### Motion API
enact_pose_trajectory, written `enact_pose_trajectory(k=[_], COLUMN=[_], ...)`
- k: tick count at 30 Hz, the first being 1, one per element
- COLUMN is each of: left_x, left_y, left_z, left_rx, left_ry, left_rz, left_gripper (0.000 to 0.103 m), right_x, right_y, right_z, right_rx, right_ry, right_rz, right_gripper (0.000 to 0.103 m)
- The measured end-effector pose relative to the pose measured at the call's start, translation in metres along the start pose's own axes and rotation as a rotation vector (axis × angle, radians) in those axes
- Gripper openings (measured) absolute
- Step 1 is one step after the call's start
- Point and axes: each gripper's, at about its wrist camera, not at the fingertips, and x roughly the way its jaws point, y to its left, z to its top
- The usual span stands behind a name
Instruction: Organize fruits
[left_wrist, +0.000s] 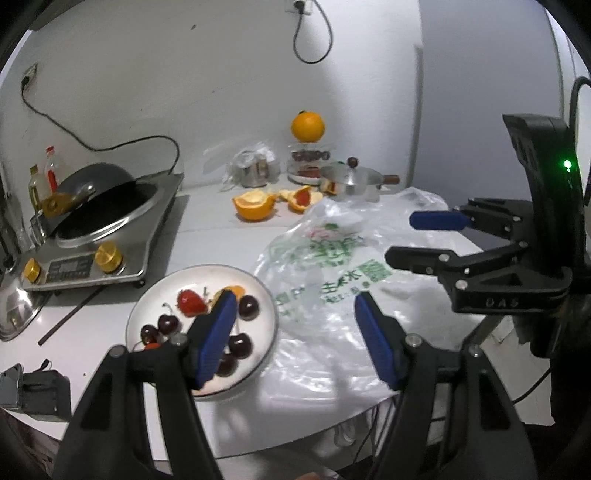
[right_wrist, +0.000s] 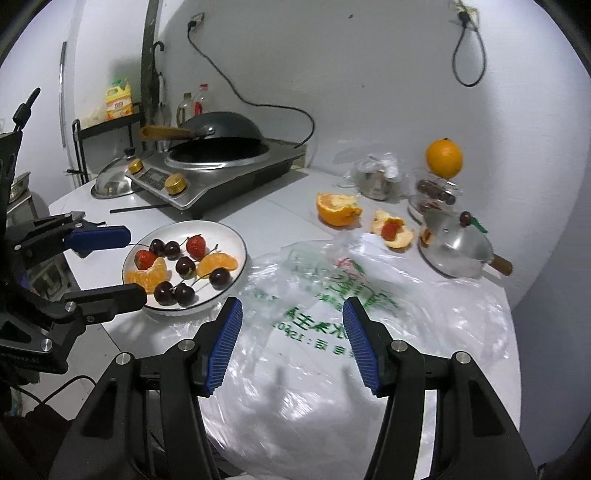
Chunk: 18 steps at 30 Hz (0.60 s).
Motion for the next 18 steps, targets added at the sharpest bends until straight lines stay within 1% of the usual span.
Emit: enact_pose_trajectory(k=[6, 10, 13, 15, 16, 17, 18], left_x=[-0.013, -0.023, -0.036, -0.047, -0.052, -0.058, -0.065], left_y=[-0.022, -0.036, -0.044, -0.048, -0.049, -0.05, -0.051], left_z=[0.007, 0.014, 0.021, 0.027, 0.03, 0.033, 0.035], left_rx=[0.04, 0.072, 0.086, 0.085, 0.08, 0.074, 0.069], left_ry=[-0.03, -0.055, -0.088, -0.112, -0.124, -0.14, -0.157], left_rz=[-0.011, -0.003, 0.019, 0.031, 0.039, 0.047, 0.049], left_gripper=[0.067, 0.067, 0.068, 0.073, 0.08, 0.084, 0.084], right_x=[-0.024, -0.044, -0.06, -0.071, -0.078, -0.084, -0.092], right_y=[-0.011, -0.014, -0.015, -0.016, -0.015, -0.015, -0.015], right_z=[-0.006, -0.006, -0.005, -0.004, -0.003, -0.002, -0.001], right_rx=[0.019, 0.02, 0.023, 0.026, 0.027, 0.028, 0.028], right_ry=[-0.038, -0.07, -0.097, -0.115, -0.127, -0.14, -0.153], right_rz=[-0.029, -0.047, -0.061, -0.071, -0.076, -0.081, -0.087], right_gripper=[0.06, 0.06, 0.06, 0.06, 0.06, 0.06, 0.06])
